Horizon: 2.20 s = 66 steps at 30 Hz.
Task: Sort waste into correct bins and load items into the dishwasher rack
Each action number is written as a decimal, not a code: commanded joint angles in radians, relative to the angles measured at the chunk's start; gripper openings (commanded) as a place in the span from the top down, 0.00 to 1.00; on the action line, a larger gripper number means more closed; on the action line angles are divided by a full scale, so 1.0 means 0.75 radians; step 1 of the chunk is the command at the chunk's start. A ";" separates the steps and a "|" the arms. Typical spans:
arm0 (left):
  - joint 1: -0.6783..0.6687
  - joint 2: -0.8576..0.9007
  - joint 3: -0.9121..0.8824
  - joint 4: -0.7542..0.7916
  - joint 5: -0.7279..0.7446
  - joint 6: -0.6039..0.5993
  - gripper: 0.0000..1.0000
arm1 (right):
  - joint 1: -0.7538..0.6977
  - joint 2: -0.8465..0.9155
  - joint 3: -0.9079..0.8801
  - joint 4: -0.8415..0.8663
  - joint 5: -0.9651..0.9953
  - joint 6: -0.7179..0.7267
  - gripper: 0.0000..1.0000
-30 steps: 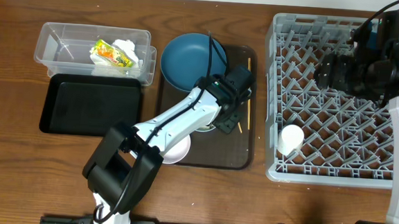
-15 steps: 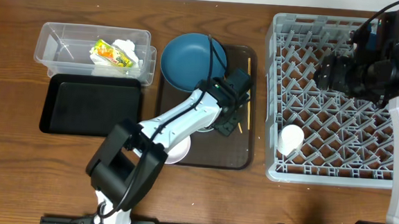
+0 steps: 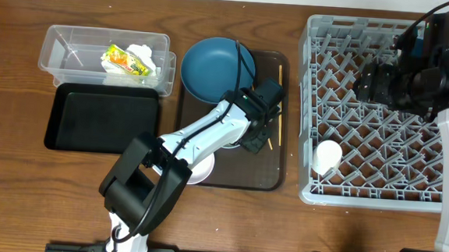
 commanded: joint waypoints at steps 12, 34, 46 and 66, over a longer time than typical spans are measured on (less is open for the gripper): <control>-0.002 -0.017 0.069 -0.099 -0.001 -0.033 0.94 | -0.001 0.003 0.014 -0.008 0.029 -0.030 0.15; 0.429 -0.529 0.113 -0.347 0.177 -0.180 0.94 | -0.001 0.003 0.014 -0.001 0.035 -0.029 0.15; 1.077 -0.526 0.006 -0.380 0.603 -0.056 0.94 | -0.001 0.003 0.014 -0.005 0.035 -0.029 0.15; 1.568 -0.194 -0.095 -0.290 1.382 0.104 0.94 | -0.001 0.003 0.014 -0.006 0.035 -0.030 0.15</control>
